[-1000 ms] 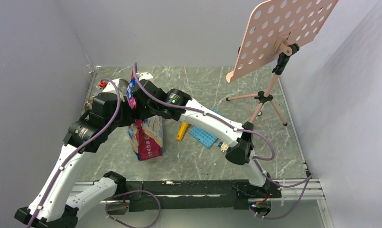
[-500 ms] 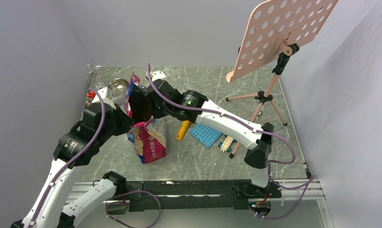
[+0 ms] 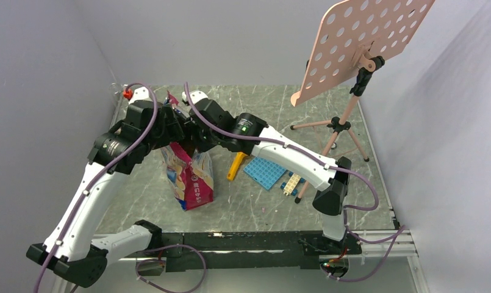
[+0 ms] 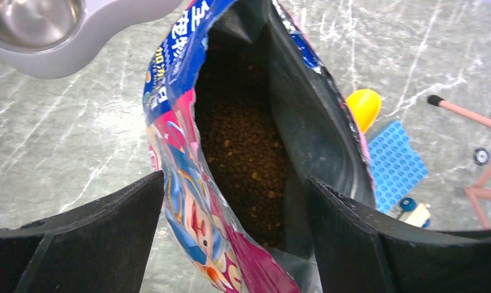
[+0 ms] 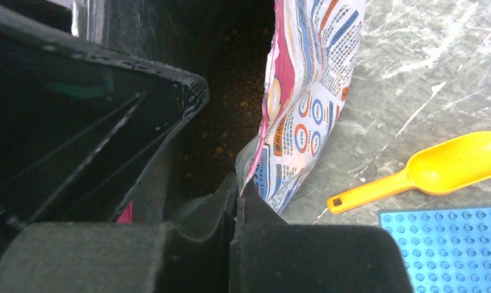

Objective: Serve the pet food

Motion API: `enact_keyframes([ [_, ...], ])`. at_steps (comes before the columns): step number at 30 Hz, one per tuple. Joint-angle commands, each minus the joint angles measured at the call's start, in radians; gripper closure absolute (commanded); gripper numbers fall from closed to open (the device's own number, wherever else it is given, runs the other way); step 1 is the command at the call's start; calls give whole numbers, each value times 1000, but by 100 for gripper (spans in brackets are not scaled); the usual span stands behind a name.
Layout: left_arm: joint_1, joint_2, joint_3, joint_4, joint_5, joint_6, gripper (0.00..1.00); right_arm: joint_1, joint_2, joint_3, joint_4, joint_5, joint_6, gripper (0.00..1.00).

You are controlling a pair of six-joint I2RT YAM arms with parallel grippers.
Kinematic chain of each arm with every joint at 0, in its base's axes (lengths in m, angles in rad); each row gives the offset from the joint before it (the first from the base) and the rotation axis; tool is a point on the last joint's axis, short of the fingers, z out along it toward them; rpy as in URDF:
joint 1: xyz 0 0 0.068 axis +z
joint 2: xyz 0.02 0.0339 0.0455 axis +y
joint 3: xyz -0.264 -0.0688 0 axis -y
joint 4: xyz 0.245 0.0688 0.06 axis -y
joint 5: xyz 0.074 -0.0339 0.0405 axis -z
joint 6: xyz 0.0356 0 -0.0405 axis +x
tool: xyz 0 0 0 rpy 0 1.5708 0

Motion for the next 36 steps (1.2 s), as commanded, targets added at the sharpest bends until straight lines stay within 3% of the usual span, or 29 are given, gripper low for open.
enact_keyframes([
  [1,20,5,7,-9,-58,70,13,10,-81,-1,71,-18,-20,100],
  [3,38,11,3,-3,-13,104,24,10,-107,-29,77,11,-26,100],
  [6,76,-43,2,66,106,139,71,9,-119,0,38,60,-46,93],
  [8,87,-106,-21,146,152,126,86,10,-111,44,-18,109,-63,91],
  [10,99,-162,-65,226,190,94,100,10,-106,67,-43,153,-88,100],
  [15,140,-238,-198,367,318,-78,100,10,-92,123,-112,260,-135,100],
  [18,142,-249,-216,354,301,-121,100,10,-93,169,-127,231,-162,100],
  [21,142,-246,-207,299,255,-106,100,9,-100,183,-127,132,-182,73],
  [24,142,-241,-195,235,241,-102,100,11,-117,194,-144,128,-171,65],
  [27,142,-245,-182,207,258,-78,100,11,-171,177,-141,193,-173,50],
  [31,142,-245,-164,181,281,-63,100,10,-285,32,-19,231,-194,16],
  [34,142,-236,-142,158,307,-54,92,1,-270,34,-13,219,-150,8],
  [36,142,-240,-124,142,307,-17,90,-7,-206,109,-119,367,-71,7],
])
